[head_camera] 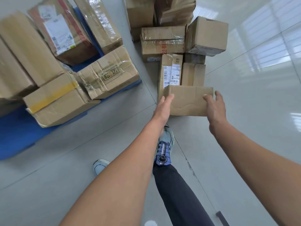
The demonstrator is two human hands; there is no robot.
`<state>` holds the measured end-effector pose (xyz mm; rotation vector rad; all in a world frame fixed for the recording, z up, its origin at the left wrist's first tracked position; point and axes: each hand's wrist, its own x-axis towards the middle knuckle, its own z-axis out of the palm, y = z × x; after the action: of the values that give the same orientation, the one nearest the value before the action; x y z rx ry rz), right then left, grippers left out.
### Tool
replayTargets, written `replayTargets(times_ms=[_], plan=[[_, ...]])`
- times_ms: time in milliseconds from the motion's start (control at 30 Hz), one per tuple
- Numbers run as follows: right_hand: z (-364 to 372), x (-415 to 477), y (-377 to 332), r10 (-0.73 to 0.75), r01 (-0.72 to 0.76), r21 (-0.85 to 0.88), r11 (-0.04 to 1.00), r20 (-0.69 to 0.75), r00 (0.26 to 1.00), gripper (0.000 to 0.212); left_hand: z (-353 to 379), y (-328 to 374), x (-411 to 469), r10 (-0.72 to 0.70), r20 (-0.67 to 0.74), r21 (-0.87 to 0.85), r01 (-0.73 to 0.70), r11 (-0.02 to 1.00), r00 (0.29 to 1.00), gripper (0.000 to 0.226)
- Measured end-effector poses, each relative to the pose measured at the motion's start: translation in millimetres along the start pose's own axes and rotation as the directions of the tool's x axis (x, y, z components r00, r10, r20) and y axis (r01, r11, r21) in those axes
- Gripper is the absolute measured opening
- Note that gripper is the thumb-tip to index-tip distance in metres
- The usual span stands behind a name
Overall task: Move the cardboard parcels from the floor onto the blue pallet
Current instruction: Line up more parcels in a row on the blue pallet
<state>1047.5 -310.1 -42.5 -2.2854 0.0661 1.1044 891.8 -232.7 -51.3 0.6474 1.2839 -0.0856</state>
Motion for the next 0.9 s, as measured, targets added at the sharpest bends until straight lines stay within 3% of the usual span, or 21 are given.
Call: replayTargets(times_ms=[133, 367, 633, 767, 900], plan=[[5.0, -1.2, 1.8, -0.019, 0.019, 0.017, 1.000, 0.028, 0.999, 0.062, -3.2, -1.7, -0.7, -0.022, -0.036, -0.029, 0.021, 0.999, 0.999, 0.091], [39.0, -52.4, 6.3, -0.114, 0.114, 0.006, 0.993, 0.129, 0.985, 0.053, -61.5, -26.5, -43.0, -0.022, -0.137, -0.126, 0.004, 0.992, 0.990, 0.065], [135.2, -160.8, 25.0, -0.201, 0.220, -0.047, 0.974, 0.250, 0.947, 0.049, -190.6, -89.5, -121.2, -0.079, -0.237, -0.283, 0.009, 0.959, 0.968, 0.064], [198.3, -225.0, 42.4, -0.218, 0.255, -0.080, 0.963, 0.322, 0.922, 0.028, -264.2, -128.5, -164.7, -0.109, -0.273, -0.368, 0.001, 0.930, 0.956, 0.061], [264.1, -281.8, 61.3, -0.236, 0.283, -0.074, 0.956, 0.380, 0.895, 0.034, -338.9, -168.1, -201.8, -0.127, -0.317, -0.411, -0.015, 0.912, 0.940, 0.061]])
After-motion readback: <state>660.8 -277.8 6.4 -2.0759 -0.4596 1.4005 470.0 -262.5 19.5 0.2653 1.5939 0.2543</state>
